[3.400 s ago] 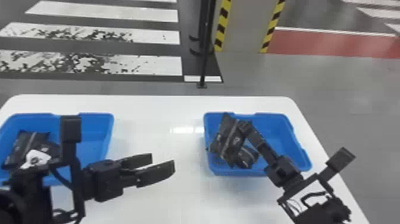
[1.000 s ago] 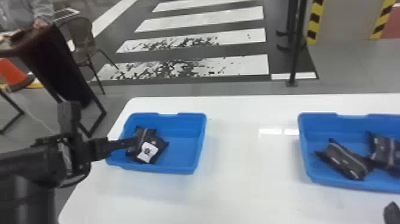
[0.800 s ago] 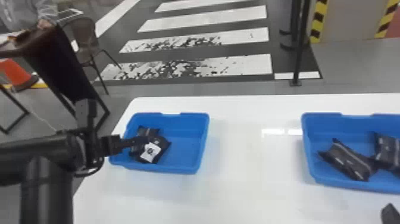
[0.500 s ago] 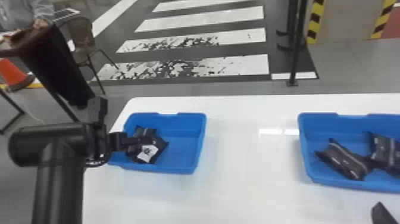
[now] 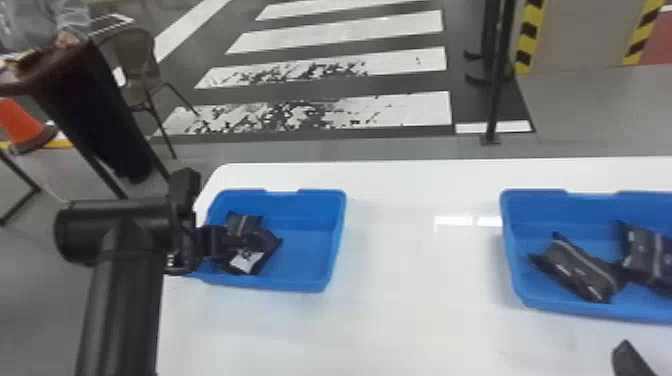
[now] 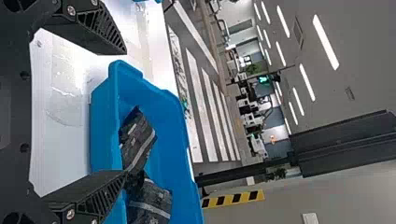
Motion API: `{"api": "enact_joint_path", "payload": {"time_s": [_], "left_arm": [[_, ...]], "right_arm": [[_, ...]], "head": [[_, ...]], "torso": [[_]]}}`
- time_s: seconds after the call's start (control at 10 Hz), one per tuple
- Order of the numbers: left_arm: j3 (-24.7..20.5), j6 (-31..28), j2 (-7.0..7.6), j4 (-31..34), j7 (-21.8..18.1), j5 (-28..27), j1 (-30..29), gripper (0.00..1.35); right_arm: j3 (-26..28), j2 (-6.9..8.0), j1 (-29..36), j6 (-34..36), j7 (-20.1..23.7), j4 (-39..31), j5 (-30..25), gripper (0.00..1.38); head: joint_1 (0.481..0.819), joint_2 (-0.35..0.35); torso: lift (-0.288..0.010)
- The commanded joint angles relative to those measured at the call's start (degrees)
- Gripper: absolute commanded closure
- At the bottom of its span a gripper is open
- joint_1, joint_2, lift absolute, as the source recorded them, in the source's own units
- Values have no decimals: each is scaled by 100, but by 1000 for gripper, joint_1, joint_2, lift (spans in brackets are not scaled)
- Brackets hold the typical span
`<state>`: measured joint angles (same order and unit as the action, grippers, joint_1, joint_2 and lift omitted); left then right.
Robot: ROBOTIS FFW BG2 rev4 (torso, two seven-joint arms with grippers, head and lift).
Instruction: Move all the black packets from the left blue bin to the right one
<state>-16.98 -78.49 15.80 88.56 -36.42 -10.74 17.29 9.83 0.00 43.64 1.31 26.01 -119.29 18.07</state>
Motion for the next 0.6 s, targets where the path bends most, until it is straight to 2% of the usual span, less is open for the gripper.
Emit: {"api": "enact_joint_path", "payload": {"time_s": [0.0,0.1,0.3,0.4,0.5], "left_arm": [[75,3,-25,-117,-6,11,72,380],[110,-12,-34,-215,-6,34,100,697],[144,3,-42,-271,-6,102,72,1150],[258,-40,-34,-271,-15,91,72,1136],[350,-68,-25,-271,-15,57,43,1182]], "right_arm": [[-11,5,-19,23,0,40,56,119],[-23,5,-19,51,0,54,90,119],[-23,5,-33,65,0,82,158,119],[-23,5,-19,108,0,96,193,119],[-23,5,-5,122,9,110,284,124]], "head": [[695,257],[695,250],[695,243],[695,238],[695,234]], "torso": [[-138],[-138],[-138],[-138],[-138]]}}
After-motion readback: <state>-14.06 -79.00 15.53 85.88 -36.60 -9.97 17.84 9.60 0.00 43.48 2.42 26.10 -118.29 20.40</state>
